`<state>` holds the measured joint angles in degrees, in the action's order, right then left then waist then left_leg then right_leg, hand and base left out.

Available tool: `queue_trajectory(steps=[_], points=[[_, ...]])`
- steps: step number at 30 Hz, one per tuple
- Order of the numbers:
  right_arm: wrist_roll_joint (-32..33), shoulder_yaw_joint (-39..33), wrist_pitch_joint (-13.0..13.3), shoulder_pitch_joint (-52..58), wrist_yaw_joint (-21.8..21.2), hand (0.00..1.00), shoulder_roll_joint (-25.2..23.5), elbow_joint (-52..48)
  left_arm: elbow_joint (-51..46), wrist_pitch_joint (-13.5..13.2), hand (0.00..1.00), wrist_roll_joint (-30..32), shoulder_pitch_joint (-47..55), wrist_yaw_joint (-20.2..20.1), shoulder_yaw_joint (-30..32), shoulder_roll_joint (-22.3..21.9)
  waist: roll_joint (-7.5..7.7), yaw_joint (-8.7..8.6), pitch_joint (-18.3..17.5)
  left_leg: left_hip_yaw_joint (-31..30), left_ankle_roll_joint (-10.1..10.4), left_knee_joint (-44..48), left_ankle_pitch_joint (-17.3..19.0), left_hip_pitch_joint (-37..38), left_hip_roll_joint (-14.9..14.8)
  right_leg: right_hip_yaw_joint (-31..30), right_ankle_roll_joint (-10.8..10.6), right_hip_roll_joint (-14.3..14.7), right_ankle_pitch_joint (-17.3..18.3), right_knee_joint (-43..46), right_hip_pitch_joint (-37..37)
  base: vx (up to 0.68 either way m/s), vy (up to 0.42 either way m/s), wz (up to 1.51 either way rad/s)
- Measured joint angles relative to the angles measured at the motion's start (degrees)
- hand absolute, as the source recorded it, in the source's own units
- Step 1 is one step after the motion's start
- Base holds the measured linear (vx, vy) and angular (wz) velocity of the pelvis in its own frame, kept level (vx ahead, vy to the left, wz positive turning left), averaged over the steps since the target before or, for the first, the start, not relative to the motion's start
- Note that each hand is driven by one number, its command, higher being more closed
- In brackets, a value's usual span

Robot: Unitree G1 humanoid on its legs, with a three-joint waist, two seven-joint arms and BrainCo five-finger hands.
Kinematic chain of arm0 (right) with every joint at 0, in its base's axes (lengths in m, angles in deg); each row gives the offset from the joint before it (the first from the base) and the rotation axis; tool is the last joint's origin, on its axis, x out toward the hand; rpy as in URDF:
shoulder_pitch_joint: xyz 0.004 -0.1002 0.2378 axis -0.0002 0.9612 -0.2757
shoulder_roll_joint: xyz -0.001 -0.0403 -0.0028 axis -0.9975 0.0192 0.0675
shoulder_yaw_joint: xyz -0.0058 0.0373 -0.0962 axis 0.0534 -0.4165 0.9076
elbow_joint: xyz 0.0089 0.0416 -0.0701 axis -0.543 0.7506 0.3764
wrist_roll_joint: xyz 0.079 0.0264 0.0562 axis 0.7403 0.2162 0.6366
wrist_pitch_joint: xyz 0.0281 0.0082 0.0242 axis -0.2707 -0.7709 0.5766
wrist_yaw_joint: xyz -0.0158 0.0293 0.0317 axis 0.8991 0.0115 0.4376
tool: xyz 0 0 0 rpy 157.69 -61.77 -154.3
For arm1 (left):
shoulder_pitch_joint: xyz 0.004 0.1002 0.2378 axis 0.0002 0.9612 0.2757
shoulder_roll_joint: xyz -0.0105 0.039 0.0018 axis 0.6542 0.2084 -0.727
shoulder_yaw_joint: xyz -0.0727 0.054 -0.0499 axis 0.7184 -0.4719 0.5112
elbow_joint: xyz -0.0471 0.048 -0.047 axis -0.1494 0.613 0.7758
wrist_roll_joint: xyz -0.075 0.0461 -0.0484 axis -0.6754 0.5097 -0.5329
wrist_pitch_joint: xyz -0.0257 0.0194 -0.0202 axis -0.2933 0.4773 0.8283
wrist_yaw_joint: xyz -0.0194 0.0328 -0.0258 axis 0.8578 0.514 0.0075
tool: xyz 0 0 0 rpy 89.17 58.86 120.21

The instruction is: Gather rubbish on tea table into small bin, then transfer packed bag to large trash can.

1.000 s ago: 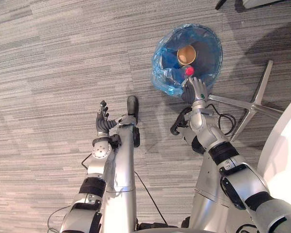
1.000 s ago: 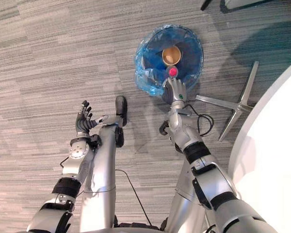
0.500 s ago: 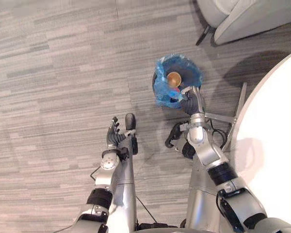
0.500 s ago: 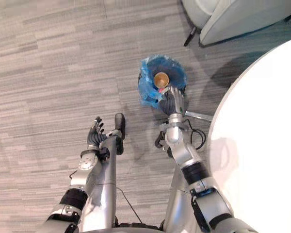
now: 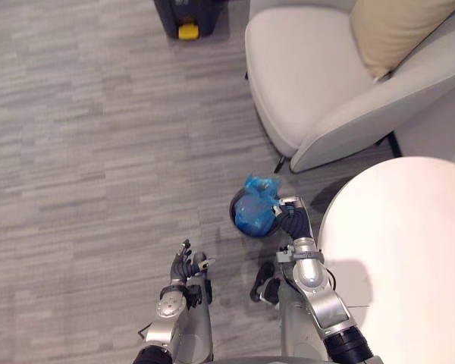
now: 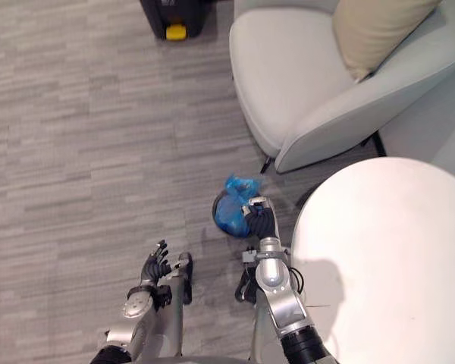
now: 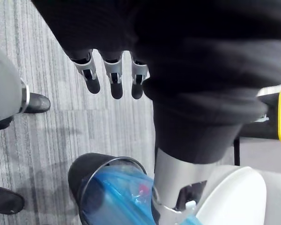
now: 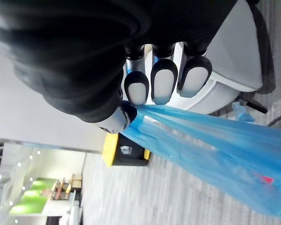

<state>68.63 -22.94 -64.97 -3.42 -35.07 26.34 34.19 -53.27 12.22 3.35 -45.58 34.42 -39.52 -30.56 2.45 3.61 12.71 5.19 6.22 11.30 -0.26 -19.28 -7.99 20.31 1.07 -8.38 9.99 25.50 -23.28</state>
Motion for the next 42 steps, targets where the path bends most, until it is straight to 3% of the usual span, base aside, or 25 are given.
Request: queue_trajectory(steps=[4,10,14,23,27,34,42], points=[[4.2,-2.34,0.39,0.38,-3.23,1.0,-0.23,0.0,1.11,0.03,0.0,0.18,0.85,-1.0,0.1,0.39,-0.85,-1.5,-2.16,0.35,-0.09,-7.13,-2.3,6.65,-0.12,0.07,-0.73,2.42,-3.96,-9.35,7.17,0.15,0.056,-0.09],[7.4,-3.37,1.85,2.1,-6.25,1.0,-0.37,-0.09,0.4,-0.01,0.0,1.86,2.68,-2.11,0.11,1.26,-2.42,-1.66,-6.18,0.37,-0.39,-9.32,-2.51,10.83,1.08,-0.36,-2.32,3.72,-8.97,-20.32,14.9,0.08,0.073,-0.06],[9.97,-3.33,2.33,2.07,-8.06,1.0,-0.22,-2.78,-4.23,-0.21,0.0,2.39,5.64,-2.43,0.06,1.85,-2.61,-1.53,-6.95,0.13,-0.4,-9.7,-2.51,12.21,1.28,-1.11,-2.47,4.38,-11.4,-24.77,17.79,-0.03,0.05,-0.05],[18.08,-2.82,2.47,2.08,-12.78,1.0,2.66,-7.0,-11.01,-0.54,0.0,2.92,10.55,-4.65,-2.83,1.72,-3.17,-1.34,-7.65,-0.63,-0.74,-12.8,-1.97,16.0,0.97,-3.04,-2.84,5.2,-11.8,-26.22,19.99,-0.06,0.015,-0.08],[21.66,-0.73,3.2,1.96,-14.22,1.0,3.52,-8.72,-17.06,-1.38,0.0,4.52,11.54,-4.43,-3.45,1.64,-3.51,-1.32,-9.78,-0.82,-0.95,-13.27,-2.46,16.34,1.01,-3.23,-2.54,5.67,-12.97,-28.21,21.0,0.04,-0.005,-0.02],[27.06,2.12,3.44,-1.51,-15.4,1.0,4.75,-8.68,-26.63,-2.92,0.0,9.37,10.86,-3.0,-3.7,1.17,-3.49,-1.26,-10.05,-0.87,-0.95,-13.65,-2.44,17.4,1.09,-3.23,-2.41,6.09,-13.08,-28.71,22.07,0.04,0.0,0.0],[29.93,6.15,3.45,-5.64,-15.5,1.0,5.63,-8.24,-31.29,-2.93,0.0,11.98,10.16,-1.76,-5.61,1.1,-3.43,-1.14,-10.4,-0.48,-0.98,-14.56,-2.42,19.19,1.1,-3.87,-2.42,6.2,-13.07,-28.98,23.29,0.0,0.004,-0.01]])
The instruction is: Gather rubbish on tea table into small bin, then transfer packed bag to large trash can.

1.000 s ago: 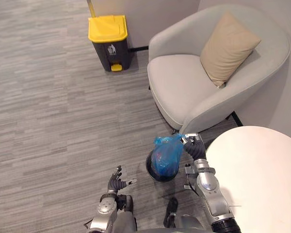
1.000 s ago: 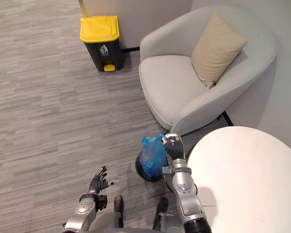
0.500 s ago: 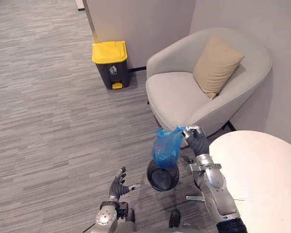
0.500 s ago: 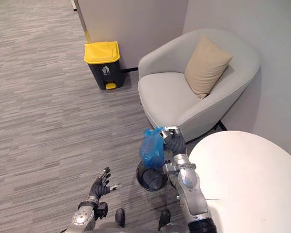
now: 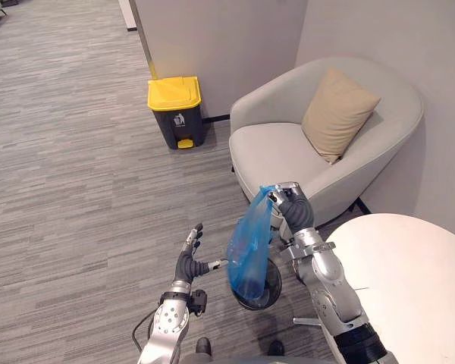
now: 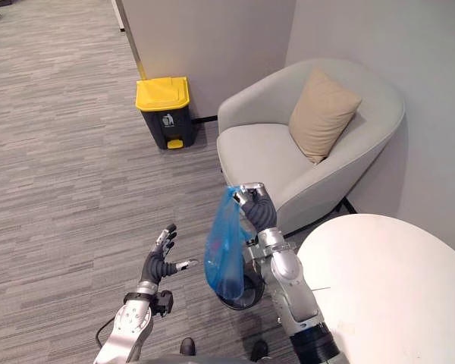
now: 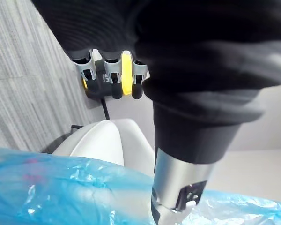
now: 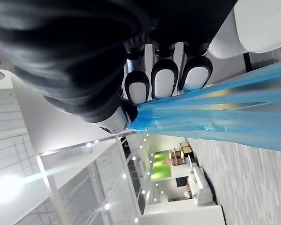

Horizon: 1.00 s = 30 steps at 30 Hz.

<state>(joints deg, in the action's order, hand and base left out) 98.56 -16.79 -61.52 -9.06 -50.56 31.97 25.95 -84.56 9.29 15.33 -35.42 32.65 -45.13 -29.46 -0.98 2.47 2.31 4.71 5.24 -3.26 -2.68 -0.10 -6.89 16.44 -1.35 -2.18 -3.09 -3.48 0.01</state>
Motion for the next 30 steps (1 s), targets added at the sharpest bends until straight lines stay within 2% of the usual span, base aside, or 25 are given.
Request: queue_trajectory(steps=[7,16,26,30], points=[[1.94,4.44,-0.02,-0.51,-0.26,1.0,-0.19,0.03,-1.57,0.09,0.0,1.99,-0.49,0.1,-3.33,-0.67,0.15,0.0,-0.73,0.53,0.0,-0.52,0.0,0.92,-0.05,-0.59,-0.03,0.16,-0.08,-0.49,0.59,0.0,0.005,-0.03],[4.5,9.69,-0.03,-4.7,-1.17,1.0,-1.97,-0.05,-1.57,0.58,0.0,3.88,-1.75,4.06,-5.15,-2.51,0.33,0.03,-1.79,0.8,0.01,-0.72,0.01,1.46,-0.05,-0.9,-0.03,0.22,-0.13,-0.63,0.97,0.0,0.001,0.0],[8.42,15.35,-0.03,-6.24,-1.03,1.0,-2.57,-3.13,2.23,3.71,0.0,6.19,-4.04,8.71,-5.24,-2.83,0.76,-0.03,-2.16,0.68,-0.02,-0.82,0.07,1.98,-0.07,-0.79,-0.08,0.21,-0.09,-0.77,1.61,0.0,0.0,0.0],[8.93,16.07,-0.04,-9.12,-1.0,1.0,-2.57,-3.16,5.49,4.28,0.0,6.21,-5.61,8.9,-5.19,-3.94,0.93,0.18,-2.28,0.61,-0.02,-0.9,0.06,1.95,-0.06,-0.69,-0.08,0.21,-0.09,-0.78,1.61,0.0,0.0,0.0]])
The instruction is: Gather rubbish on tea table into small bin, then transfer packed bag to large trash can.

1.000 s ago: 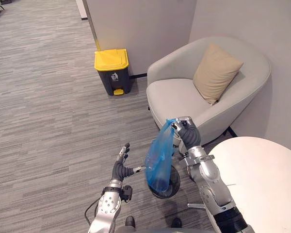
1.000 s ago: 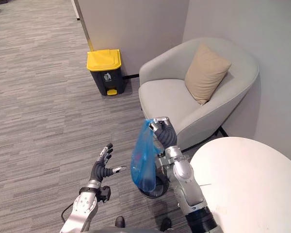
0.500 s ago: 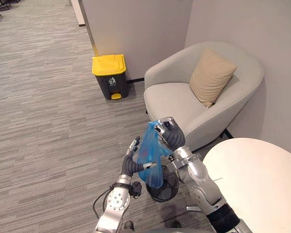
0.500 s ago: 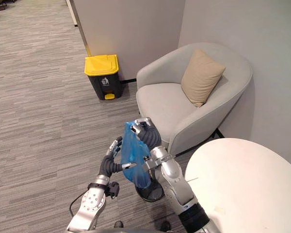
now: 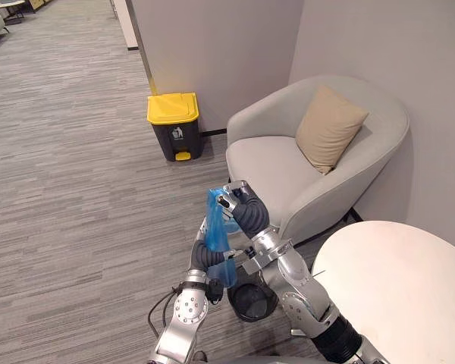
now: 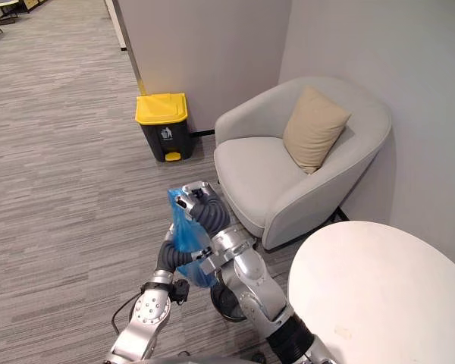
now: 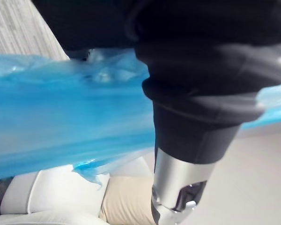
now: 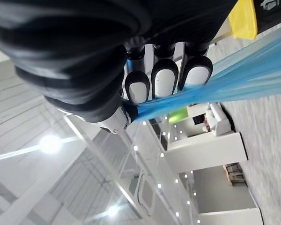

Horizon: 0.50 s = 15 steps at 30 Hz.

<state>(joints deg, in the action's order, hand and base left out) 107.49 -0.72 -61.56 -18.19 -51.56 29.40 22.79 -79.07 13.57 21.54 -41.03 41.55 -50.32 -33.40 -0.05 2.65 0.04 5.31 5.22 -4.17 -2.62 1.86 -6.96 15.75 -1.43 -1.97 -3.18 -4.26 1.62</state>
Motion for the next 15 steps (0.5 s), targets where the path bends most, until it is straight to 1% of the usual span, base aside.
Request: queue_trajectory(steps=[7,12,15], points=[[1.0,2.07,-0.03,-1.34,0.21,1.0,-0.07,0.0,4.61,0.92,0.0,0.01,-0.73,0.0,-0.01,-0.24,0.72,0.03,-0.54,-0.03,-0.01,-0.33,-0.01,0.17,0.05,0.01,-0.04,-0.03,0.03,0.0,0.02,0.0,0.0,0.0],[1.0,2.37,-0.06,-2.35,0.25,1.0,-0.27,0.0,6.66,1.03,0.0,0.02,-0.71,-0.07,-0.07,-0.43,0.88,0.02,-0.73,0.04,-0.01,-0.84,-0.06,0.68,0.06,-0.1,-0.09,-0.02,0.06,0.0,0.21,0.0,0.0,0.0],[1.06,2.38,-0.06,-2.58,0.23,1.0,-1.28,0.0,6.94,1.14,0.0,0.0,-0.64,-0.09,-0.26,-0.49,0.94,0.02,-0.76,0.03,-0.01,-0.88,-0.06,0.7,0.07,-0.08,-0.1,-0.02,0.07,0.0,0.22,0.0,0.0,0.0]])
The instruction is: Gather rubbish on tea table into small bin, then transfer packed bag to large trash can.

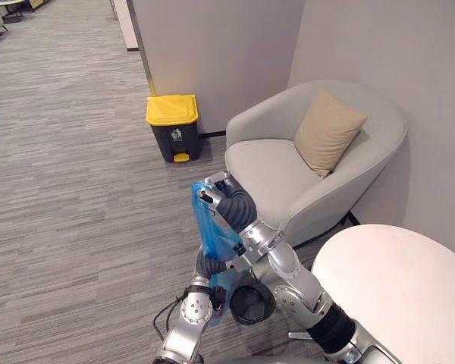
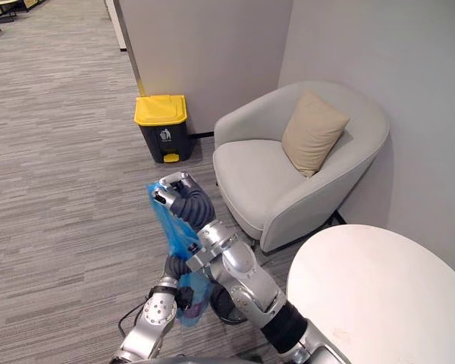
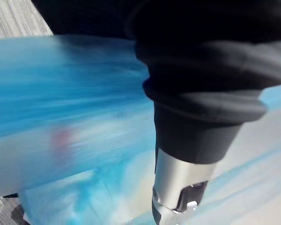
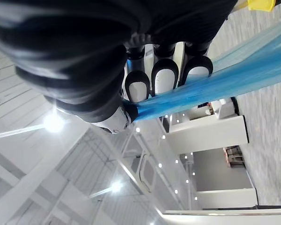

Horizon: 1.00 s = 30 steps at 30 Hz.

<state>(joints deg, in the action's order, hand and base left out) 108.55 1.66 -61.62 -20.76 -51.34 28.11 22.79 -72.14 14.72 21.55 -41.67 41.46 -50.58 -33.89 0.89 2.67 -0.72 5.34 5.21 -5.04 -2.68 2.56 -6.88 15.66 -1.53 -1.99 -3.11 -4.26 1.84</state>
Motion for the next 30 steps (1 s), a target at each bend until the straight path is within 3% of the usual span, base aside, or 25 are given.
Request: queue_trajectory(steps=[10,16,17,23,30], points=[[0.67,2.34,0.0,-2.13,-0.29,1.0,-1.15,0.0,0.0,-0.08,0.0,-0.01,-0.07,-0.11,-0.38,-0.18,0.05,-0.07,-0.14,-0.3,0.0,-0.06,-0.01,0.61,0.06,0.24,-0.13,-0.06,0.11,0.0,0.69,0.0,0.0,0.01],[2.48,6.16,0.0,-2.24,-0.36,1.0,-2.0,0.0,0.31,0.48,0.0,2.07,-2.84,2.33,-2.22,-0.19,-0.03,-0.15,-1.56,-0.26,0.0,-0.21,0.0,0.94,0.06,0.23,-0.17,-0.06,0.15,-0.02,0.92,0.0,0.0,0.0],[2.63,6.28,0.0,-2.24,-0.36,1.0,-2.51,0.01,0.92,0.53,1.0,2.13,-3.93,3.01,-2.19,-0.19,-0.01,-0.15,-1.69,-0.26,0.0,-0.2,-0.01,0.95,0.05,0.23,-0.17,-0.06,0.15,-0.02,0.94,0.0,0.0,0.0],[4.89,7.96,0.0,-3.22,-0.35,1.0,-3.17,0.01,1.76,1.31,1.0,2.13,-7.23,5.94,-2.04,-0.21,0.08,-0.25,-1.79,-0.26,0.0,-0.25,-0.01,1.14,0.07,0.21,-0.17,-0.1,0.15,0.05,1.06,0.0,0.0,0.0],[6.79,8.81,0.0,-3.22,-0.51,1.0,-3.17,0.13,2.25,1.36,1.0,1.8,-7.92,5.86,-2.03,-0.24,0.08,-0.34,-1.79,-0.26,0.01,-0.29,-0.01,1.12,0.12,0.23,-0.19,-0.14,0.17,0.03,1.01,0.0,0.0,0.0]])
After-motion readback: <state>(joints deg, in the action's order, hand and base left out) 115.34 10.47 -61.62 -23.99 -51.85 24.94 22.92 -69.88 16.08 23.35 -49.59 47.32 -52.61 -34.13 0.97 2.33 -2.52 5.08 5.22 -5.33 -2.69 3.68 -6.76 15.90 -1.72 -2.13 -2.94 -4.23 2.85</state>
